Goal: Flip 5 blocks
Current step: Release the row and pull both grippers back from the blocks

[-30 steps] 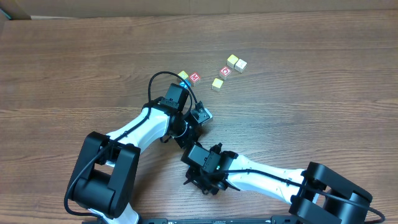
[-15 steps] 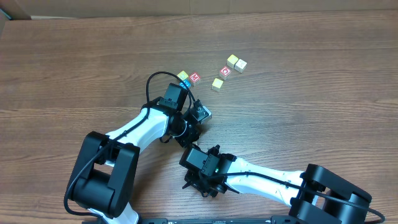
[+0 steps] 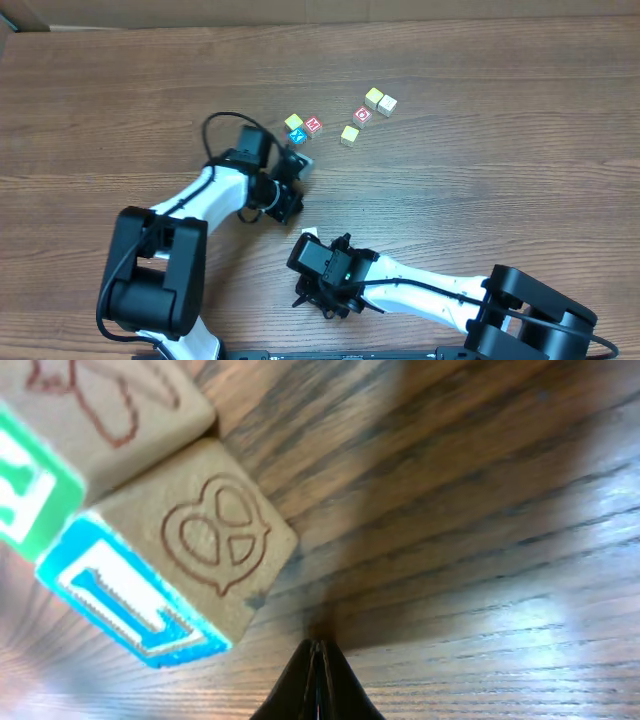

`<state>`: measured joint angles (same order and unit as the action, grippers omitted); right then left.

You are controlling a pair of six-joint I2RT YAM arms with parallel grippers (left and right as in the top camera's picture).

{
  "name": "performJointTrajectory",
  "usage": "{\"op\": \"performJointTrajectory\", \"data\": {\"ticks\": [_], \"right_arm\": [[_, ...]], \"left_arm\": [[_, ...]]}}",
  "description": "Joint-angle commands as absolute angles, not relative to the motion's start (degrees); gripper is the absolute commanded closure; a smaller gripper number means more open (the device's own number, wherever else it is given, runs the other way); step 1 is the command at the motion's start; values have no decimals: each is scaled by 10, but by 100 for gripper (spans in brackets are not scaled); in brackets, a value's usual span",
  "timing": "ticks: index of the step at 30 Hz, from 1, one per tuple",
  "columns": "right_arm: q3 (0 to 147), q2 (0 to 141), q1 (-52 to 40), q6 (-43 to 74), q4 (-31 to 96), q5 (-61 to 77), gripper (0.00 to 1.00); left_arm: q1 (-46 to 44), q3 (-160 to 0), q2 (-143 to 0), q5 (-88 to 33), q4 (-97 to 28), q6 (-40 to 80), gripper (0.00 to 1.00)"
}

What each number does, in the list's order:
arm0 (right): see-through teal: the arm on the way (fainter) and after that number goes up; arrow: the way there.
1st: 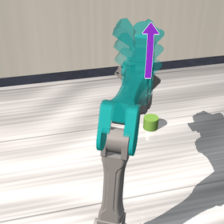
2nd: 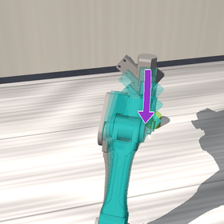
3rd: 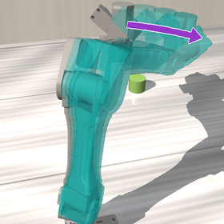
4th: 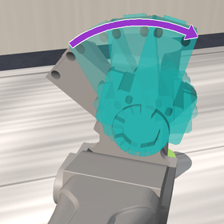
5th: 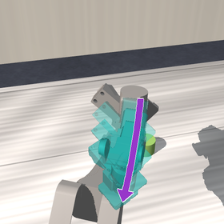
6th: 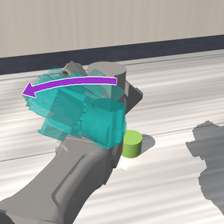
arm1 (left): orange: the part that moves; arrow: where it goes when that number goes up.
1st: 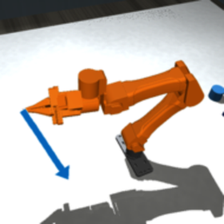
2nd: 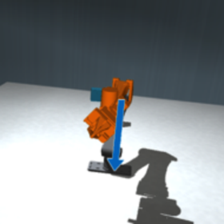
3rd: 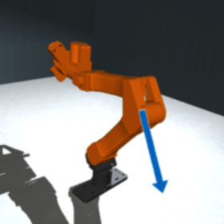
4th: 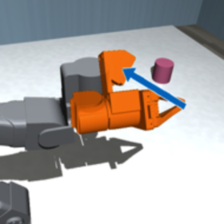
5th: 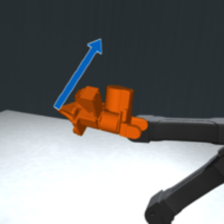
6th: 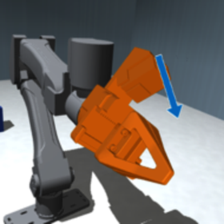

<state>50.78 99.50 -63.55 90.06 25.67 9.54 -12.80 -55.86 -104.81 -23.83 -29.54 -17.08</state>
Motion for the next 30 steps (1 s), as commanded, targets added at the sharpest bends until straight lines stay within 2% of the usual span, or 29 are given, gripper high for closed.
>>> {"op": "performJointTrajectory", "data": {"ticks": [1, 6, 12, 17, 25, 30], "right_arm": [[506, 994, -651, 880, 256, 84, 96], [527, 994, -665, 827, 256, 68, 96], [572, 994, -684, 699, 253, 28, 96], [583, 994, -683, 636, 247, 21, 96], [598, 994, -658, 469, 263, 26, 96], [598, 994, -656, 430, 262, 24, 96]], "left_arm": [[-86, -551, -1080, -161, -300, -120, 96], [-33, -551, -1080, -161, -309, -85, 96], [13, -551, -1080, -166, -337, -86, 96], [16, -551, -1080, -166, -343, -86, 96], [16, -551, -1080, -166, -343, -86, 96], [16, -551, -1080, -166, -343, -85, 96]]}}
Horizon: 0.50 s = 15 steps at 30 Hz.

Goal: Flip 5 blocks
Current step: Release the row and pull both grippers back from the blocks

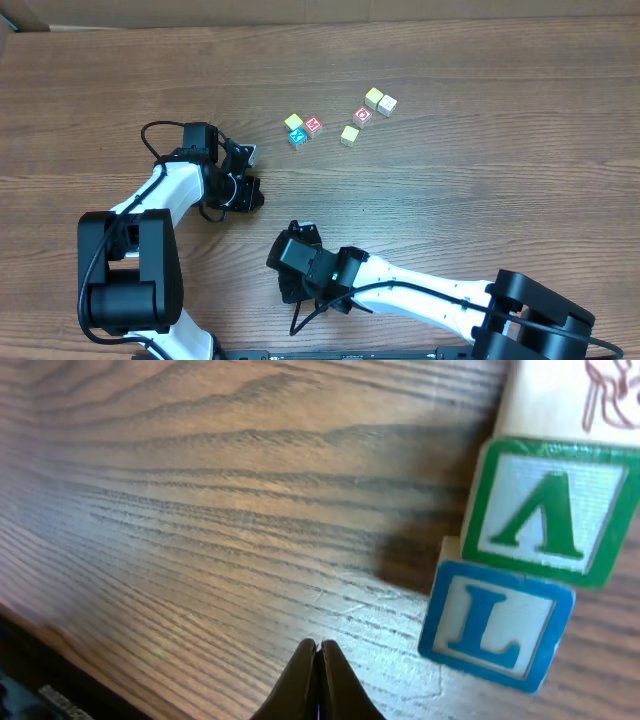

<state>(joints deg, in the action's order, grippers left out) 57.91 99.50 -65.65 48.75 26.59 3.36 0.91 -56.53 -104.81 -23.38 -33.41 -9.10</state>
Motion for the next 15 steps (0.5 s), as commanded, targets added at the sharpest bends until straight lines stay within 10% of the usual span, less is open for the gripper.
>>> {"op": "performJointTrajectory", "data": {"ticks": [1, 15], "right_arm": [[598, 994, -656, 430, 262, 19, 96], [598, 995, -656, 430, 277, -19, 96]], "left_arm": [[16, -551, -1080, -166, -343, -86, 96], [16, -551, -1080, -166, -345, -86, 96]]}}
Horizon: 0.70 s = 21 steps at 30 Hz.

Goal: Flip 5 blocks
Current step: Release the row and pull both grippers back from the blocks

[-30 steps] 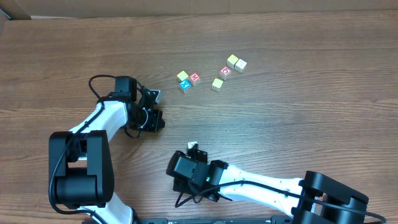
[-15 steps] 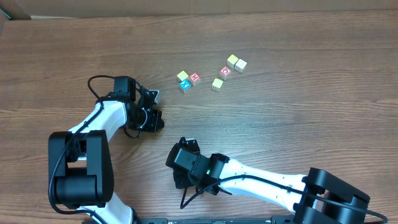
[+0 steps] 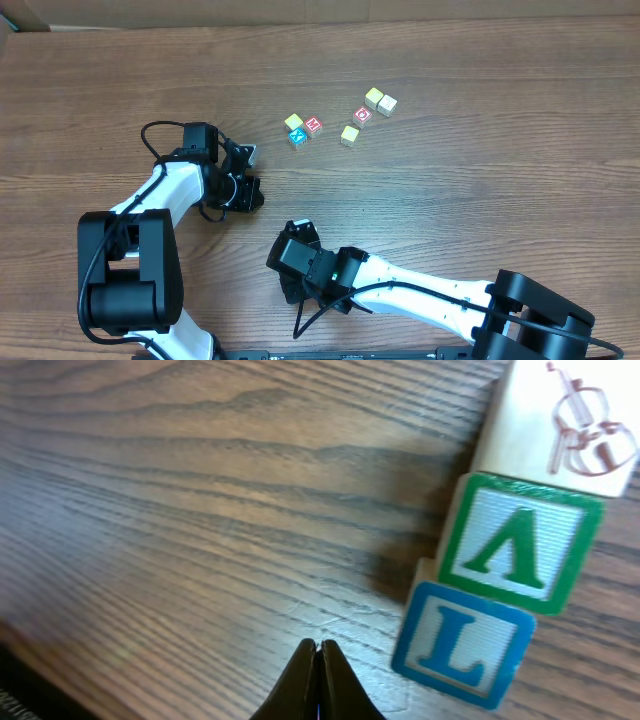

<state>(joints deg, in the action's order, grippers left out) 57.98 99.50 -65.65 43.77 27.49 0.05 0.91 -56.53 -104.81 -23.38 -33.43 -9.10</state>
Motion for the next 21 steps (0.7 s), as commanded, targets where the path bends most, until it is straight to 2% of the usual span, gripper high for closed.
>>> {"op": "performJointTrajectory", "data": {"ticks": [1, 21], "right_arm": [[598, 994, -656, 430, 278, -20, 96], [598, 995, -656, 437, 292, -45, 96]], "left_arm": [[16, -551, -1080, -166, -345, -86, 96], [16, -551, -1080, -166, -347, -86, 96]]}}
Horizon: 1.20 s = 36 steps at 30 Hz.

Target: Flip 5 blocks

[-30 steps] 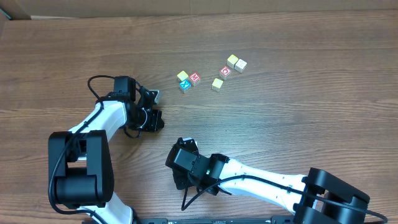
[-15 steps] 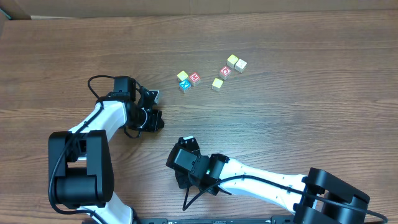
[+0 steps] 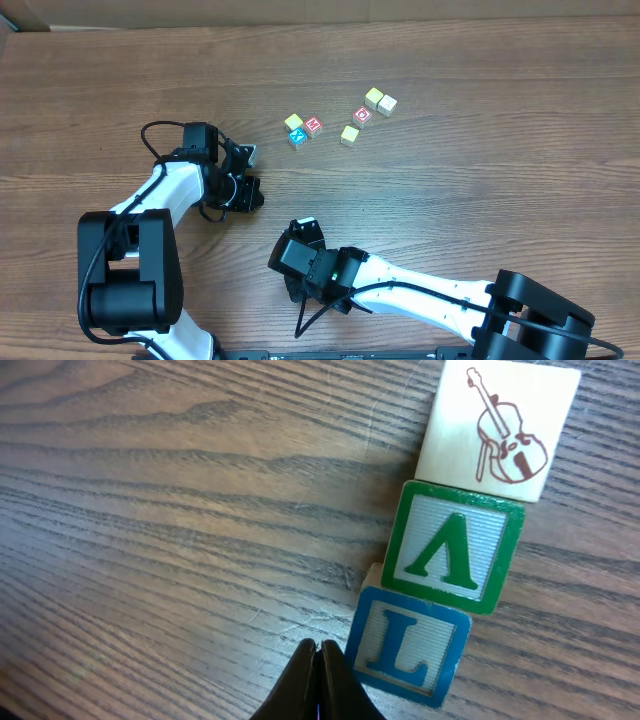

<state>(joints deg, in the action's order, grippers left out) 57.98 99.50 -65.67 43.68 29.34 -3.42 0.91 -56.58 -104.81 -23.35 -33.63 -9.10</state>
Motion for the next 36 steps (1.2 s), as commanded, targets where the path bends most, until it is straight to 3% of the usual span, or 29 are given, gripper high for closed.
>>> {"op": "performJointTrajectory", "data": {"ticks": [1, 21, 30, 31, 32, 33, 34, 36], "right_arm": [[598, 995, -656, 437, 293, -47, 96], [603, 994, -656, 447, 295, -51, 96], [737, 994, -675, 415, 401, -99, 96], [751, 994, -675, 415, 418, -104, 89], [769, 994, -674, 415, 438, -107, 76], [783, 994, -674, 415, 453, -111, 57], [800, 994, -673, 415, 472, -119, 27], [830, 994, -673, 415, 509, -136, 10]], "left_arm": [[16, -551, -1080, -166, -347, -86, 96], [16, -551, -1080, -168, -346, -90, 96], [17, -589, -996, -196, -373, -92, 96], [17, -592, -978, -196, -376, -92, 96], [16, -595, -955, -196, -380, -92, 96], [15, -596, -931, -196, -385, -92, 96], [15, -597, -907, -196, -390, -92, 96], [14, -598, -856, -206, -398, -92, 96]]}}
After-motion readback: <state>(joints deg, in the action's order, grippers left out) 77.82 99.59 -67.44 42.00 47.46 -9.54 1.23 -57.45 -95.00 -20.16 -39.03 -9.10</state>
